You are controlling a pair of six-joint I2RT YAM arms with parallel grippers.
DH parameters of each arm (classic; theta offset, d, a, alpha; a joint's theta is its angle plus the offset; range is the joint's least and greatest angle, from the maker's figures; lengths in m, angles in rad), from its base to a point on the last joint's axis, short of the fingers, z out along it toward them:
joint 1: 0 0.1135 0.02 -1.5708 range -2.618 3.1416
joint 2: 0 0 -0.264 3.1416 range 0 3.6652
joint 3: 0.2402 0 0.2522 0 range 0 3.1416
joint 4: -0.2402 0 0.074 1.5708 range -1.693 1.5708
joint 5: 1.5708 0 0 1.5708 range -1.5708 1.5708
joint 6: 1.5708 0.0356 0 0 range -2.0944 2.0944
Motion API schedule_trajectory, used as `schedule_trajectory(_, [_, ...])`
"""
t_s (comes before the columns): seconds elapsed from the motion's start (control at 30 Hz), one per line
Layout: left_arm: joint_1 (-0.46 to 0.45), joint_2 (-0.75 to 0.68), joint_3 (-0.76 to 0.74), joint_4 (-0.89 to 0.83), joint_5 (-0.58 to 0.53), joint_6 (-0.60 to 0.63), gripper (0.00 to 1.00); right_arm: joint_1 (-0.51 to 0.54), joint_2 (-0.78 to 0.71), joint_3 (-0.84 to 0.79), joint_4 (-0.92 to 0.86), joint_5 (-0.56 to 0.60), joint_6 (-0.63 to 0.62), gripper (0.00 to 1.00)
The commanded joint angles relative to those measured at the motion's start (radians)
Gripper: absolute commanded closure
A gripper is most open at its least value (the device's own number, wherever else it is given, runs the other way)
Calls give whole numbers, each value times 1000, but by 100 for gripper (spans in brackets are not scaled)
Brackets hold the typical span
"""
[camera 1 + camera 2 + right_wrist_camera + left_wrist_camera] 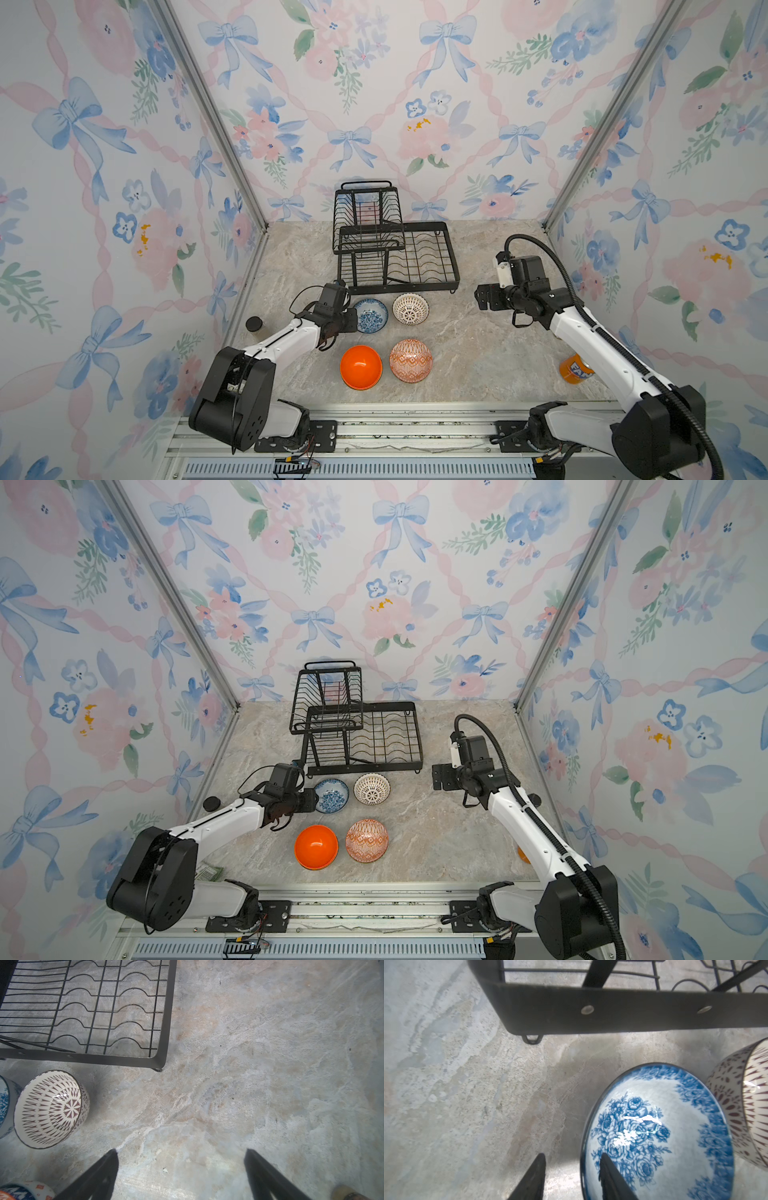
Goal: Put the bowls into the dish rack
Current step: 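Close the left gripper on the rim of the blue floral bowl and lift it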
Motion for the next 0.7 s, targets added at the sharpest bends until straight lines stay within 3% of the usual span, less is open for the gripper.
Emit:
schedule_trajectory(0.0, [8, 19, -14, 17, 18, 5, 61, 5, 2, 13, 0, -11, 7, 3])
schedule_trajectory(0.67, [16, 71, -8, 55, 75, -3, 89, 5, 2, 20, 3, -28, 5, 3])
